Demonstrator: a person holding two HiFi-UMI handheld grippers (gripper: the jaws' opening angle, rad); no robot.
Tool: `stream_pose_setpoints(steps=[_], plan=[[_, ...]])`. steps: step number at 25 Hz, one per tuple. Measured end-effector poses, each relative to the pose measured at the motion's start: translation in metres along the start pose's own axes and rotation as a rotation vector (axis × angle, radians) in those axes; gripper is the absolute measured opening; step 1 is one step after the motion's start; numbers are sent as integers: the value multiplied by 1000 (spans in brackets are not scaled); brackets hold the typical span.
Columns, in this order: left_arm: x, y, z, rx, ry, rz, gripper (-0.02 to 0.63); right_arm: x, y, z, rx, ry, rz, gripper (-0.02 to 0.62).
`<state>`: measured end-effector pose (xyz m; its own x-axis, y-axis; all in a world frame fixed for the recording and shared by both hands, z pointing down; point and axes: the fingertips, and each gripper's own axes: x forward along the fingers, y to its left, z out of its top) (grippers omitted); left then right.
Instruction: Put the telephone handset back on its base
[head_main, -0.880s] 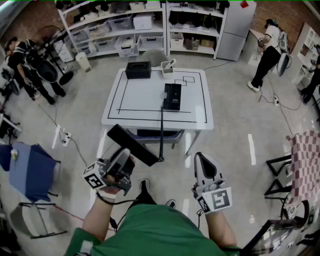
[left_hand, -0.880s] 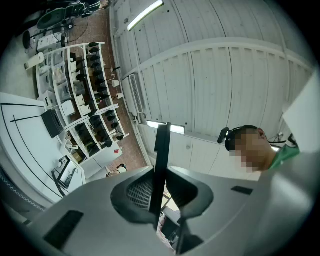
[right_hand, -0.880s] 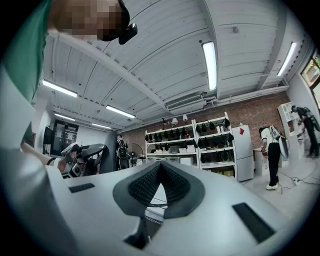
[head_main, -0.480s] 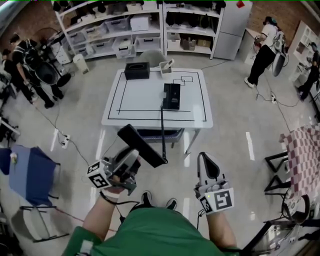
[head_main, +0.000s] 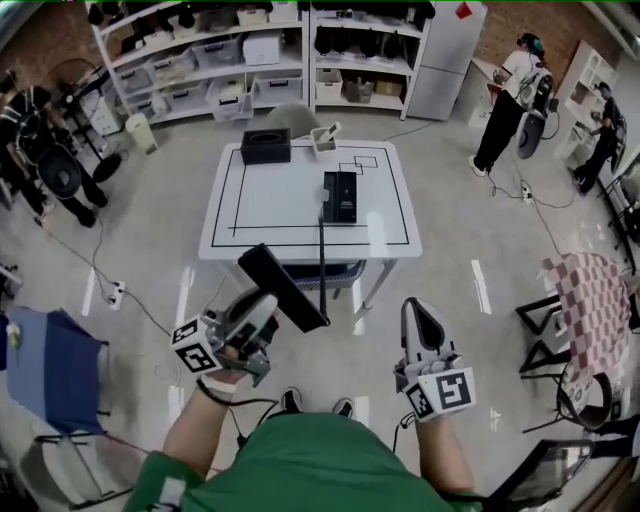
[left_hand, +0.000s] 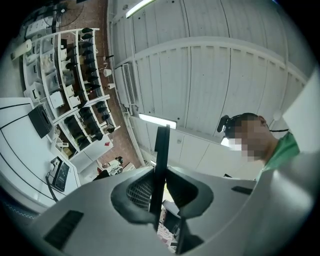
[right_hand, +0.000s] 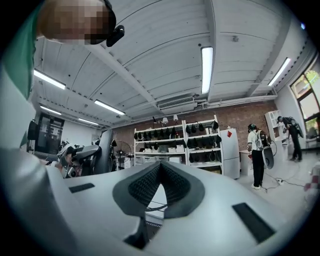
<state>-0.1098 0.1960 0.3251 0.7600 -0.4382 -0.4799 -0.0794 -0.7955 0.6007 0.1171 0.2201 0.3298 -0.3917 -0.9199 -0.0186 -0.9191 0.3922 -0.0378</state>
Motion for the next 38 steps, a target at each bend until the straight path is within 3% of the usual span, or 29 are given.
stream_pose_setpoints(steps=[11,18,29,38], plan=[[-50,44,55,1,17,-21,80,22,36,7,-31,3,-116,21],[-67,67,65,-24,13,-10,80,32,48,3,-40,19,-136,21],[-46,94,65,-2,32,23,80,81,24,-11,3,3,-73,21],[10,145,56,13,35,65,80,128,-47,-25,37,9,-35,21]])
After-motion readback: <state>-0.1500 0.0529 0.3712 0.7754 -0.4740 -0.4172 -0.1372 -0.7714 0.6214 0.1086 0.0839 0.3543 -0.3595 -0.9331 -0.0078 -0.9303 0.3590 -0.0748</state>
